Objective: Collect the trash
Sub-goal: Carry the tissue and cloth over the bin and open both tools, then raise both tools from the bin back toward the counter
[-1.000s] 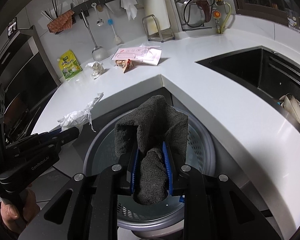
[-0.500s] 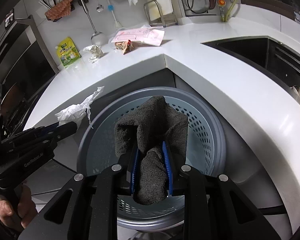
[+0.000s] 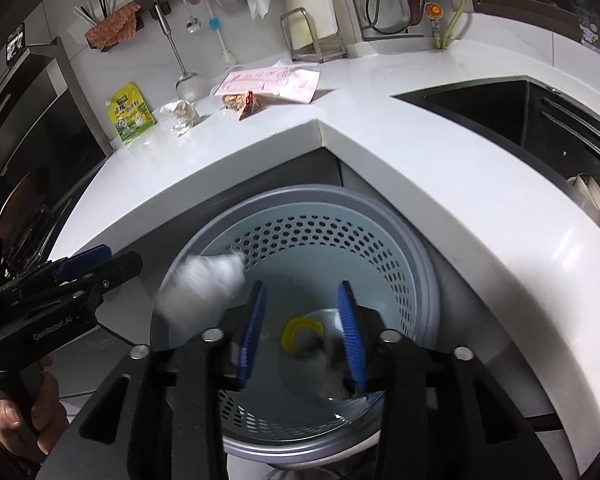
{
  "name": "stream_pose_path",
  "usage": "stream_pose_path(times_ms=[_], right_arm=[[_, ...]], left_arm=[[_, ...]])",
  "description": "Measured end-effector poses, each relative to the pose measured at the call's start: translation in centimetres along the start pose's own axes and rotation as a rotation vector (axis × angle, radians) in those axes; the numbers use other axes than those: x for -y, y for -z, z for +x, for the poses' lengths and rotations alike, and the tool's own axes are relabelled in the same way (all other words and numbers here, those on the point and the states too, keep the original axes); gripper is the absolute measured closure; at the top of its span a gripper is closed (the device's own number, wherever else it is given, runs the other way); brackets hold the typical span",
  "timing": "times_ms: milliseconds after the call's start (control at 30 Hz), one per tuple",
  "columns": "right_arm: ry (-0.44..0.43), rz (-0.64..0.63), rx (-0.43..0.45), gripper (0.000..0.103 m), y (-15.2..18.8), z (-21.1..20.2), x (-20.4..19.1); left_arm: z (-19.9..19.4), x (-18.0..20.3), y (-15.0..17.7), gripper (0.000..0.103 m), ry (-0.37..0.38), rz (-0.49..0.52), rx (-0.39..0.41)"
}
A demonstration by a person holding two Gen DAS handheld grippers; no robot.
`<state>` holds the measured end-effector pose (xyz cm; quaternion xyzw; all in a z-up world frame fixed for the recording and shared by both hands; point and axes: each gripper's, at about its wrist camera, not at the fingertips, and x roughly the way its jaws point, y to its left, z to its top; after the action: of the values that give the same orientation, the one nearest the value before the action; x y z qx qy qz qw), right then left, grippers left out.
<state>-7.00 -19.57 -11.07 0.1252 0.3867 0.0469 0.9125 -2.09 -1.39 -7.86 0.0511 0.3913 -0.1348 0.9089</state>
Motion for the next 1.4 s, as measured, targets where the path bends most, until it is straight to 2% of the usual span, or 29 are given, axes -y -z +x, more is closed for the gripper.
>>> stream_pose_path(times_ms=[67, 167, 233, 333, 400, 667, 933, 1133, 1400], right_arm=[[0.000, 0.000, 0.008, 0.056, 0.0, -0.3, 0.0], [-0.008, 0.007, 0.014, 0.052, -0.1, -0.5, 0.1], [-0.007, 0.007, 0.016, 0.052, -0.2, -0.5, 0.0], [-0.009, 0.007, 0.029, 0.045, -0.4, -0.9, -0.1], [-0.009, 0.007, 0.039, 0.044, -0.6, -1.2, -0.3], [0.019, -0.037, 0.080, 0.039, -2.0, -2.2, -1.8], [0.004, -0.059, 0.146, 0.035, -3.8, -3.3, -2.6], [-0.002, -0.095, 0.159, 0.034, -6.7, -1.6, -2.8], [-0.014, -0.167, 0.175, 0.034, -12.5, 2.7, -3.3]], left_arm=[[-0.4, -0.2, -0.1, 0.036, -0.004, -0.005, 0.015], [-0.7, -0.3, -0.2, 0.035, 0.006, -0.008, 0.024], [-1.0, -0.6, -0.4, 0.025, 0.017, -0.017, 0.030], [-1.6, -0.7, -0.6, 0.014, 0.013, -0.021, 0.057], [-2.1, -0.9, -0.9, 0.010, 0.009, -0.019, 0.080], [-4.1, -2.4, -2.8, 0.006, 0.015, -0.028, 0.156], [-4.5, -3.8, -5.2, 0.006, 0.002, -0.051, 0.207], [-3.1, -5.6, -7.0, 0.006, -0.021, -0.098, 0.225], [0.2, -7.8, -10.2, 0.006, -0.087, -0.132, 0.214]])
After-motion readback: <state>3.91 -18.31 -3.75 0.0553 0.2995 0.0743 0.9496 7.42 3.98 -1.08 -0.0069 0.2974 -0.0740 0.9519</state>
